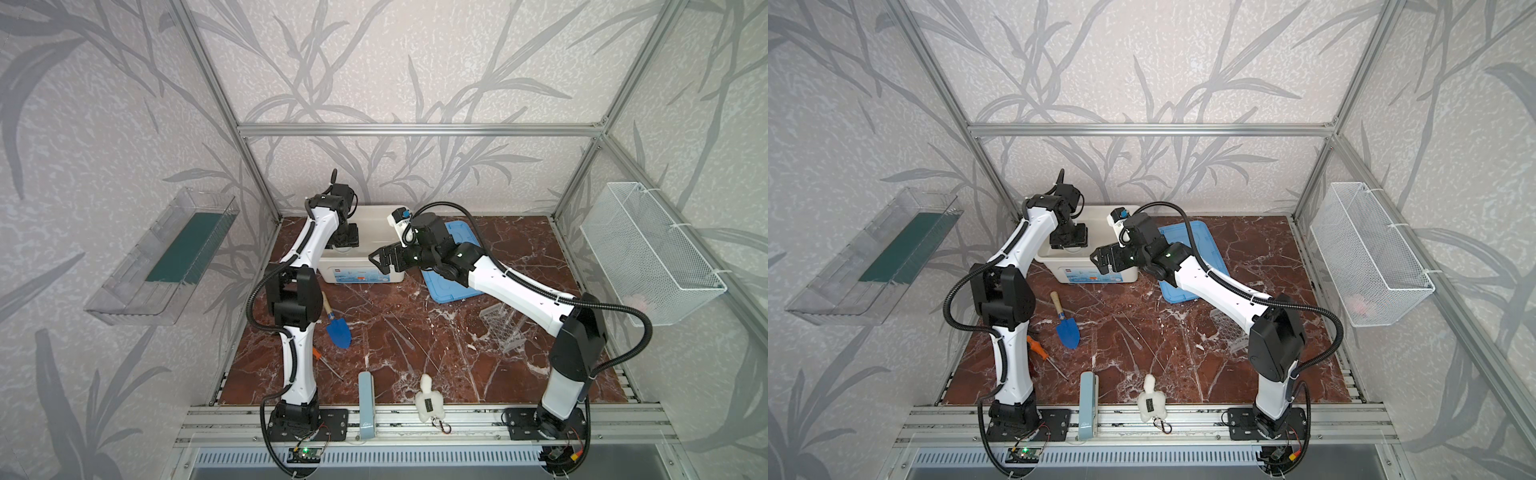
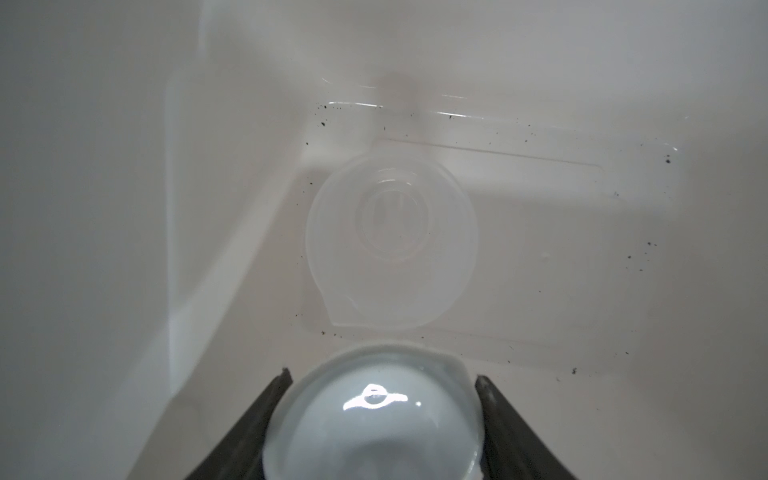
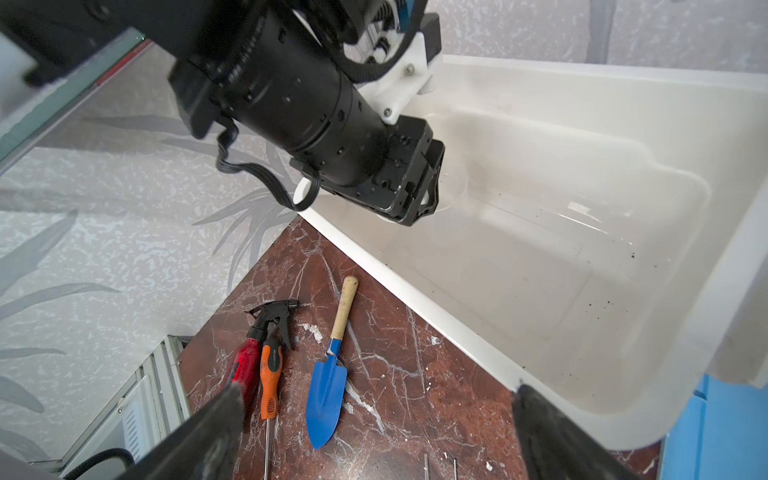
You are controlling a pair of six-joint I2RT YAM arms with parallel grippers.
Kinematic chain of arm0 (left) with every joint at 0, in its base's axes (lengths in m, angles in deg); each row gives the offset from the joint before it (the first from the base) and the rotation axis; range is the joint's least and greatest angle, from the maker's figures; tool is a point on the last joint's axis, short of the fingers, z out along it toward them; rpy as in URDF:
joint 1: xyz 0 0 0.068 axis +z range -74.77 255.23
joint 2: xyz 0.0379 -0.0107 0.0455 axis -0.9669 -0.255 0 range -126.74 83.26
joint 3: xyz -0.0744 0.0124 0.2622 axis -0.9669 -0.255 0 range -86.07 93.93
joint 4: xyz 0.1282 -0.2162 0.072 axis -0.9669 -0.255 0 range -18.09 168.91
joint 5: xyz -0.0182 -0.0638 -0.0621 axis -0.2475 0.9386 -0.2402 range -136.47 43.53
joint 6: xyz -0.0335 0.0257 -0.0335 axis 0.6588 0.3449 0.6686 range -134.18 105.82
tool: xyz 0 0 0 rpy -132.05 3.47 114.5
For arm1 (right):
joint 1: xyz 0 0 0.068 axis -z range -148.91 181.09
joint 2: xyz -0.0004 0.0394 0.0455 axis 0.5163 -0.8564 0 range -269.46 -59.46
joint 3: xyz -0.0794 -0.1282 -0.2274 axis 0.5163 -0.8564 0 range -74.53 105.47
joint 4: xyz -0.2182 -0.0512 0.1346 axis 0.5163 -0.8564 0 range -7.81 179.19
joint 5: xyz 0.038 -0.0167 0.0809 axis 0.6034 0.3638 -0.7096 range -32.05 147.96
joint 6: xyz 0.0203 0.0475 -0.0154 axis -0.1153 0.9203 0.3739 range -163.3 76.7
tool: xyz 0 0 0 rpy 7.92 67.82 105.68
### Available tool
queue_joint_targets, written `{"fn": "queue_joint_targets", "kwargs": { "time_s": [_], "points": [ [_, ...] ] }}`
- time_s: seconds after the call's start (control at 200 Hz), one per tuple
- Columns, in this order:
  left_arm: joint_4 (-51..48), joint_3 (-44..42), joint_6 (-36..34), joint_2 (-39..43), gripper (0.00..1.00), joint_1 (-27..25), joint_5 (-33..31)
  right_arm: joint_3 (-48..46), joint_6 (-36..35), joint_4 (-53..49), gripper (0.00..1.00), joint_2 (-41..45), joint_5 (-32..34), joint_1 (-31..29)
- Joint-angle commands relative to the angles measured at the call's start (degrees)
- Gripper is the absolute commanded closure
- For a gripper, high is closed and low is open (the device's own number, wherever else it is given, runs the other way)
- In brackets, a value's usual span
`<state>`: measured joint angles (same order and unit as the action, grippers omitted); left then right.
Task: Organize the chemistry lab equipment
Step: 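Carry the dish over the bin with the left gripper while the right rises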
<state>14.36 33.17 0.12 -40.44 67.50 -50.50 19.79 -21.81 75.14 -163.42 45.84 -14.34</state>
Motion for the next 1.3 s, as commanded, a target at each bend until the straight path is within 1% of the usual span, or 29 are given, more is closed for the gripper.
{"fn": "queue_joint_targets", "kwargs": {
  "time_s": [0.0,0.305,0.395,0.49,0.825,1.03,1.294],
  "points": [
    [2.26,-2.79,-1.03,-0.10,0.51,0.77,-1.22,-1.33,0.89,2.25,0.01,-0.01,-0.71,-0.01],
    [5.27,-6.21,-0.42,-1.39,0.51,1.05,0.04,-1.84,1.97,3.33,0.01,-0.78,-1.34,-0.01],
    [7.14,-7.84,-0.31,-1.11,0.51,1.06,-0.02,-0.35,1.89,2.68,0.01,-1.95,-2.25,-0.01],
    [6.71,-7.04,-0.51,-2.29,0.51,1.04,-0.19,1.25,1.97,1.77,0.01,-3.40,-3.19,-0.18],
    [10.74,-11.34,-0.08,-2.53,0.51,0.83,-0.24,3.48,1.71,0.64,0.02,-5.93,-3.24,-0.45],
    [11.55,-12.12,-0.06,-4.30,0.51,0.71,0.43,3.92,1.94,0.42,0.02,-6.90,-3.55,-0.61],
    [12.12,-12.86,-0.20,-5.34,0.51,0.42,-0.52,4.02,2.25,0.60,0.02,-7.57,-3.54,-0.63]
  ]
}}
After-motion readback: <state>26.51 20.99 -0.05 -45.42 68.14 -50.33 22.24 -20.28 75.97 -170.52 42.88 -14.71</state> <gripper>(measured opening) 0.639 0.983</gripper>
